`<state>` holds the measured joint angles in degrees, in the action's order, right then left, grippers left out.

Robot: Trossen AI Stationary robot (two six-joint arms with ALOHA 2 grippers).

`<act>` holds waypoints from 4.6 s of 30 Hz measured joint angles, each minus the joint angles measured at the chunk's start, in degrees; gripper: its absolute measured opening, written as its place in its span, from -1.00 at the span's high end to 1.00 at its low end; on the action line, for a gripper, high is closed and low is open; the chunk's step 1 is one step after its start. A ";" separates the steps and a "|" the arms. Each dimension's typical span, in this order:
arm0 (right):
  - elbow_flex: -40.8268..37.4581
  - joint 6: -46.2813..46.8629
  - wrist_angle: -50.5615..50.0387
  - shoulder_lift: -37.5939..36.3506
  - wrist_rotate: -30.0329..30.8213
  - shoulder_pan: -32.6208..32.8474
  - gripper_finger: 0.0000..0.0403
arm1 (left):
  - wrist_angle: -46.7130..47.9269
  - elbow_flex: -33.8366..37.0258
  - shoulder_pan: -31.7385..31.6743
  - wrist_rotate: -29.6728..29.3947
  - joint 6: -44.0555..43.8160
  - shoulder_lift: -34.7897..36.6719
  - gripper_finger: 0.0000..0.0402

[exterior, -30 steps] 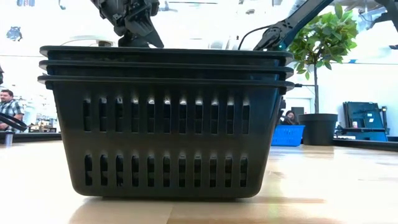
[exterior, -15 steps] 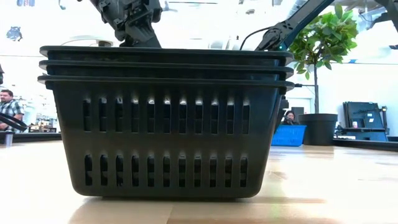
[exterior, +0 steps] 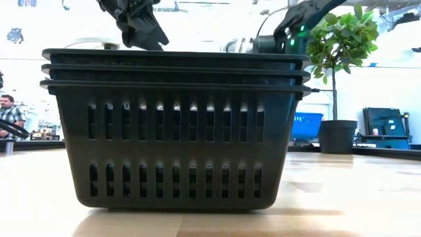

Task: Stack baskets by color
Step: Stack the top blue bin on the stacked blue bins

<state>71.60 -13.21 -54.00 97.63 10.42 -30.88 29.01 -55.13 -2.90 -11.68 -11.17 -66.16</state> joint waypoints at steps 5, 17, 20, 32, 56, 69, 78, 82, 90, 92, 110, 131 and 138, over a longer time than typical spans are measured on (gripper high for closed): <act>2.30 2.63 0.16 -5.72 0.06 1.90 0.96 | 1.31 0.00 -0.63 -3.92 1.59 3.55 -0.34; 6.35 13.41 12.95 -13.29 -6.17 14.79 0.98 | -6.92 11.57 -2.96 -2.30 -0.45 12.36 -0.34; 8.33 16.57 13.93 -12.85 -5.97 19.03 0.98 | -13.33 17.85 -2.96 0.77 -3.29 15.78 -0.34; 20.18 26.89 13.32 -0.17 -3.07 32.12 0.98 | -17.20 26.53 -3.07 5.26 -0.17 21.43 -0.34; 29.49 26.85 8.64 13.63 5.52 39.58 0.98 | -22.61 26.42 -3.18 20.43 3.37 26.92 -0.34; 29.37 26.00 6.48 17.83 6.24 40.02 0.98 | -20.45 26.32 -2.92 19.93 0.03 31.44 -0.34; 29.37 24.99 4.52 18.03 5.76 40.22 0.97 | -19.58 26.40 -2.93 18.50 -0.05 32.44 -0.34; 29.37 24.94 4.22 18.03 1.77 40.22 0.87 | -19.38 26.40 -2.92 18.51 0.16 32.42 -0.34; 29.37 26.70 2.52 18.03 1.26 40.27 0.64 | -19.38 26.40 -2.92 18.45 0.16 32.42 -0.34; 29.37 26.88 1.94 18.03 1.26 40.27 0.62 | -19.38 26.40 -2.92 18.42 0.12 32.42 -0.34; 29.37 28.10 2.71 17.96 2.25 40.27 0.86 | -19.38 26.40 -2.92 17.00 -1.62 32.42 -0.34; 29.37 28.93 2.60 17.92 13.58 44.04 0.99 | -19.34 26.40 -2.91 16.83 -2.22 32.42 -0.34; 29.37 29.70 2.64 17.92 18.51 45.71 1.00 | -18.77 26.40 -2.90 16.83 -3.21 32.40 -0.34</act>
<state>100.97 16.49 -51.35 115.55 28.93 14.83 10.24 -28.73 -5.80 5.15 -14.37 -33.76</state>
